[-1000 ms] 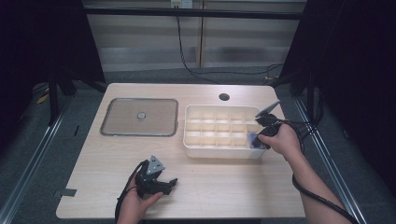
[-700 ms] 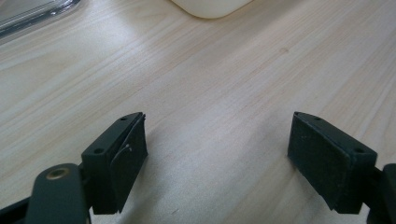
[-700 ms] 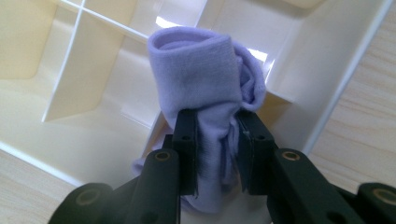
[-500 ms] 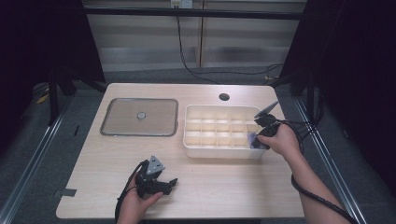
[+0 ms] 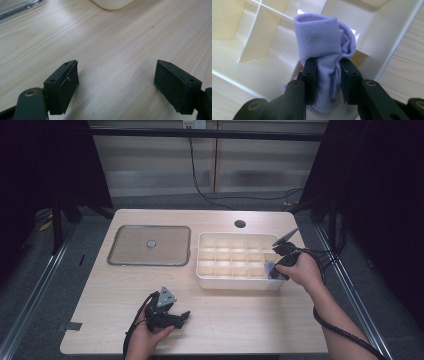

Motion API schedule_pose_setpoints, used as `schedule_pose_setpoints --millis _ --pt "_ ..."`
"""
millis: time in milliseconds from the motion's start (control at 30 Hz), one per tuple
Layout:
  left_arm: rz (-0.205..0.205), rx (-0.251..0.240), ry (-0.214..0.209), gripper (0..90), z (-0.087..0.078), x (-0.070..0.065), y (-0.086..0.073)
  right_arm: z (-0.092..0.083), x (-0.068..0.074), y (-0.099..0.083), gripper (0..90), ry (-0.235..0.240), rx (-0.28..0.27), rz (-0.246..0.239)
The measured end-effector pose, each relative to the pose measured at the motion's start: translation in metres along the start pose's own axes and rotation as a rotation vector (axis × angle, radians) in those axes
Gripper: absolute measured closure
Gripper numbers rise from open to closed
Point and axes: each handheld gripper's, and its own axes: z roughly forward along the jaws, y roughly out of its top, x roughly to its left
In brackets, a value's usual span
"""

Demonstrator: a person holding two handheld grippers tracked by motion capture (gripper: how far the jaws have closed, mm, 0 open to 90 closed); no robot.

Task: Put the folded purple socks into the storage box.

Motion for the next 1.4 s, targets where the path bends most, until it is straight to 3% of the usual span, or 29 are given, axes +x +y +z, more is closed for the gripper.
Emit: schedule_pose_setpoints --millis 500,1033,1400 --pt "-0.001 0.001 0.000 19.2 0.000 0.000 0.000 -0.017 0.000 0.005 63.4 0.000 -0.015 -0.001" --pt "-0.008 -0.008 0.001 19.2 0.000 -0.001 0.000 -0.042 0.001 0.013 64.1 -0.016 -0.033 -0.010" --pt "-0.009 -0.007 0.001 19.2 0.000 -0.001 0.000 -0.050 0.003 0.024 65.1 -0.021 -0.020 -0.013"
